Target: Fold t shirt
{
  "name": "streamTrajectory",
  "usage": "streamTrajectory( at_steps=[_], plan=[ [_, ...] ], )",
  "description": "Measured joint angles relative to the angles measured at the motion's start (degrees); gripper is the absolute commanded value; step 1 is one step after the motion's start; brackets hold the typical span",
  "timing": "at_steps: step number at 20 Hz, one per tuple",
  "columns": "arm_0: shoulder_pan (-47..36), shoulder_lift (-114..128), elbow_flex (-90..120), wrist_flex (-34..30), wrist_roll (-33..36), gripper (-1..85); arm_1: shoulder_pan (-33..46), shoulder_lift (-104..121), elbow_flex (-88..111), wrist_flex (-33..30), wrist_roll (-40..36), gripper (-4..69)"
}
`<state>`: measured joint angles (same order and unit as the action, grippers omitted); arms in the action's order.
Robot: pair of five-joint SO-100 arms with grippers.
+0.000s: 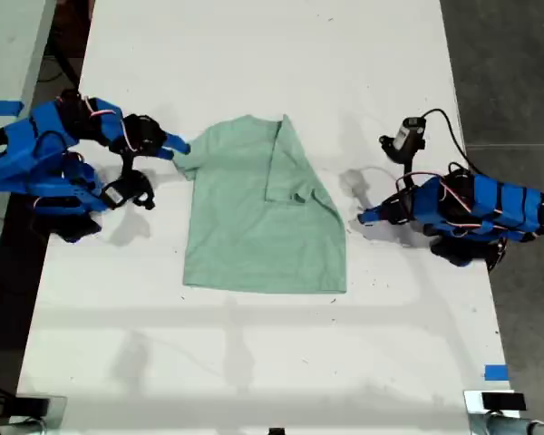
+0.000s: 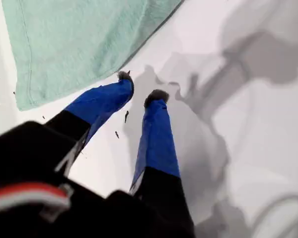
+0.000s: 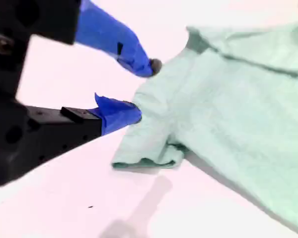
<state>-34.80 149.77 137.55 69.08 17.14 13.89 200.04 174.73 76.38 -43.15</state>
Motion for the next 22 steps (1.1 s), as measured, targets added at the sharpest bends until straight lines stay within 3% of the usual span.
streamTrajectory(
  at_steps=[4, 8, 12, 14, 15, 19, 22],
  plan=[
    [-14.2, -17.4, -7.2, -1.1, 6.8, 26.1, 0.0, 0.0, 0.0, 0.0, 0.0, 7.9],
    [-23.9, -30.4, -7.1, -6.7, 11.8, 23.3, 0.0, 0.0, 0.0, 0.0, 0.0, 7.9],
    [-23.4, -46.1, -7.3, -13.2, 11.8, 22.3, 0.0, 0.0, 0.0, 0.0, 0.0, 7.9],
    [-22.0, -50.9, -8.4, -14.9, 11.4, 1.7, 0.0, 0.0, 0.0, 0.0, 0.0, 7.8],
    [-21.4, -52.9, -8.4, -15.1, 11.4, -0.3, 0.0, 0.0, 0.0, 0.0, 0.0, 7.7],
    [-21.2, -54.1, -8.3, -15.6, 10.4, -0.3, 0.0, 0.0, 0.0, 0.0, 0.0, 7.6],
    [-21.0, -46.6, -8.0, -11.0, 10.2, -0.3, 0.0, 0.0, 0.0, 0.0, 0.0, 7.6]
  ],
)
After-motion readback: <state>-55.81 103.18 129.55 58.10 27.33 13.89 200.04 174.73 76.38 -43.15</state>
